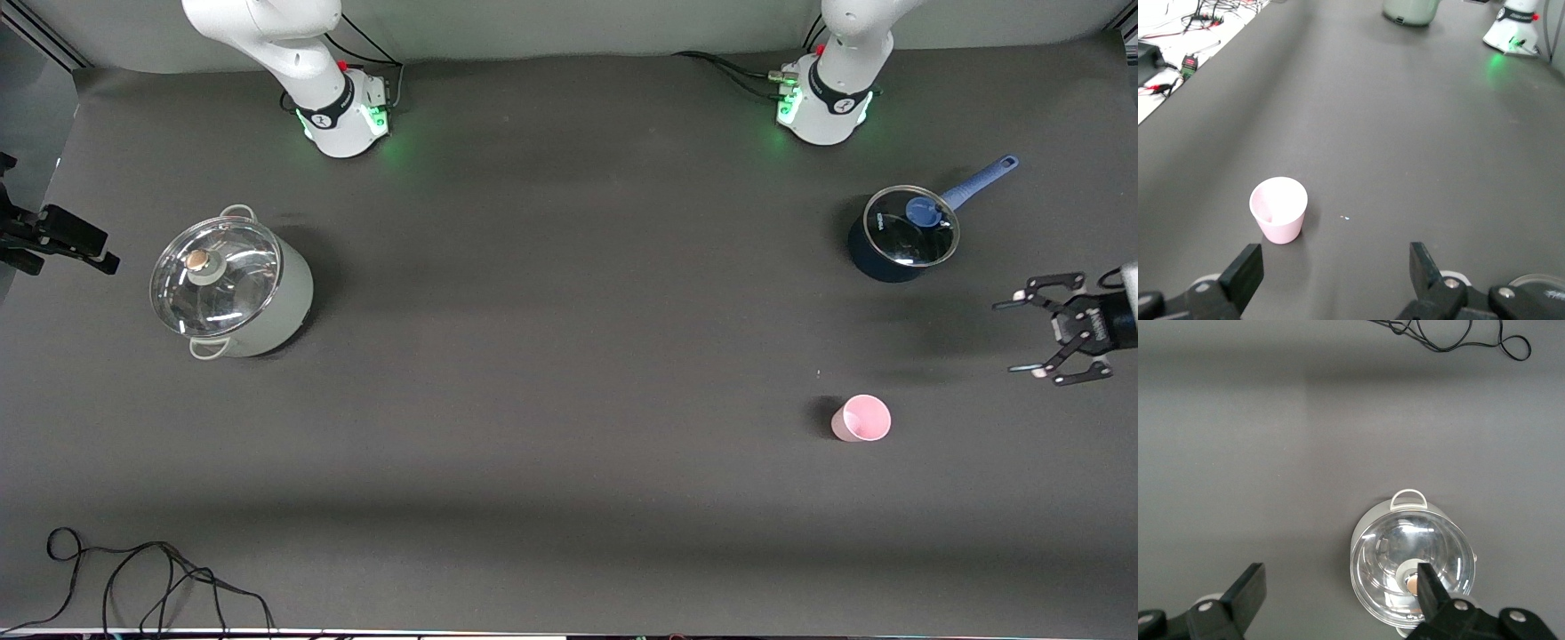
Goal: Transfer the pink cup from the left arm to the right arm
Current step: 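Reach the left gripper down to the pink cup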
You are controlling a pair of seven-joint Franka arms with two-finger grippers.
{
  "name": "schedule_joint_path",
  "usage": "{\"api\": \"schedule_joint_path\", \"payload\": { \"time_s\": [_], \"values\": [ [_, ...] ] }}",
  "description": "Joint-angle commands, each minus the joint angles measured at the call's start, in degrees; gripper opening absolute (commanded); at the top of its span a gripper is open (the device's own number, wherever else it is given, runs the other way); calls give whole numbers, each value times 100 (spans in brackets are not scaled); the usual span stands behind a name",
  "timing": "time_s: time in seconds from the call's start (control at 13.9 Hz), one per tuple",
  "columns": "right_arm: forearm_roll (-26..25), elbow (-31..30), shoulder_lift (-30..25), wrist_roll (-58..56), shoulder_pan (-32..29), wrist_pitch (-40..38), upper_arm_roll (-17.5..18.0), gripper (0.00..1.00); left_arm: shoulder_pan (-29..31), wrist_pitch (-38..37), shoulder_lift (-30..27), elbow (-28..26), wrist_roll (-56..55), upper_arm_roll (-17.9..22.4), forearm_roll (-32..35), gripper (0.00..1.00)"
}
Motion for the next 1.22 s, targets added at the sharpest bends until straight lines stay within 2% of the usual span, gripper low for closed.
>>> {"api": "schedule_joint_path", "payload": {
  "time_s": [0.0, 0.5, 0.93, 1.15],
  "values": [
    [15, 109, 42, 34, 34, -103, -8, 100, 203, -310, 1082, 627, 946, -72, -450, 98],
    [6, 109, 33, 43, 25, -103, -8, 100, 63, -135, 2463, 786, 2240, -107, -1522, 99],
    [32, 171, -20, 104, 34, -103, -8, 100, -122, 550, 2921, 812, 2522, -388, -2199, 99],
    [23, 241, -29, 61, 25, -130, -16, 100, -280, 604, 3027, 804, 2523, -424, -2472, 99]
  ]
}}
